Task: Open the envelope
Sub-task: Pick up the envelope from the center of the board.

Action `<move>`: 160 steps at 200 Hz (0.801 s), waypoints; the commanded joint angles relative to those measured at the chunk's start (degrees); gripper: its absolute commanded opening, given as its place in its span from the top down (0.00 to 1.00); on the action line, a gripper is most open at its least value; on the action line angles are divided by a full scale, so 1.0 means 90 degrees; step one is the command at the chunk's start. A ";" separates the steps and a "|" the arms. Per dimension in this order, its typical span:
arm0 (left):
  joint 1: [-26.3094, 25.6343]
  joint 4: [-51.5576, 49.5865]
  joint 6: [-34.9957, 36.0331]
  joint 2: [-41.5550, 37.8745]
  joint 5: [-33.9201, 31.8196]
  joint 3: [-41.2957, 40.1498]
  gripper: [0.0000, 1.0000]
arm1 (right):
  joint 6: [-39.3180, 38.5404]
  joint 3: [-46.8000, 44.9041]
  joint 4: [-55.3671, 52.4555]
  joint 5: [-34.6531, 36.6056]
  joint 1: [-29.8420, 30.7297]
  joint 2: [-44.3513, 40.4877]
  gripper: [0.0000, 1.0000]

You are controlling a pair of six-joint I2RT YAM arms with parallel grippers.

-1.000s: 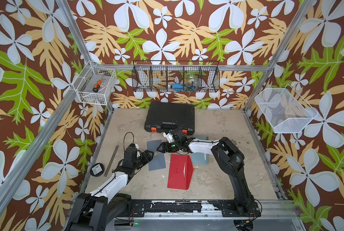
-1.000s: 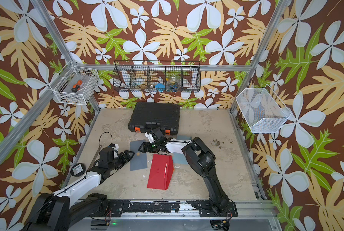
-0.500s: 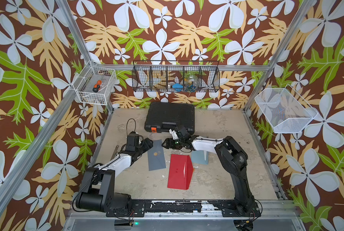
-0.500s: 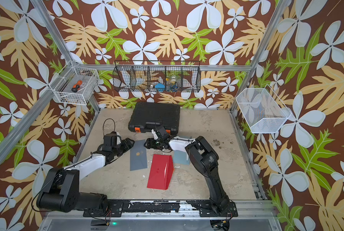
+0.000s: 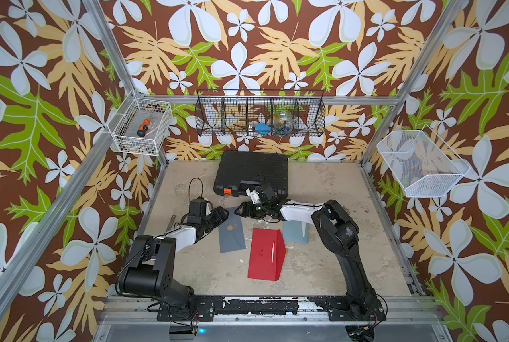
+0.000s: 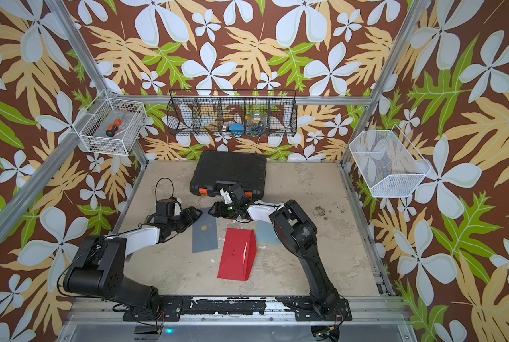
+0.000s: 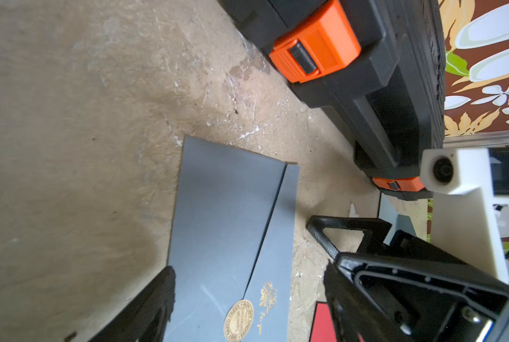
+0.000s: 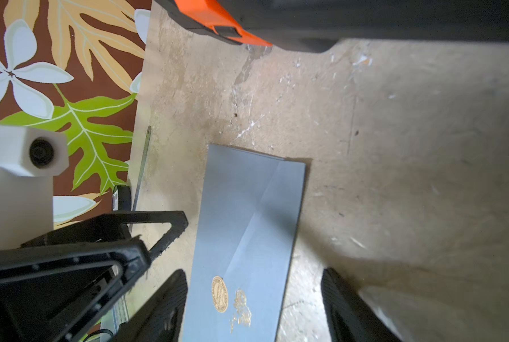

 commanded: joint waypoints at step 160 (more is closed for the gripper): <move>0.0068 0.0166 0.0056 0.0600 0.0102 -0.0249 0.20 | 0.0491 0.0099 -0.0768 0.0118 0.0181 0.0380 0.23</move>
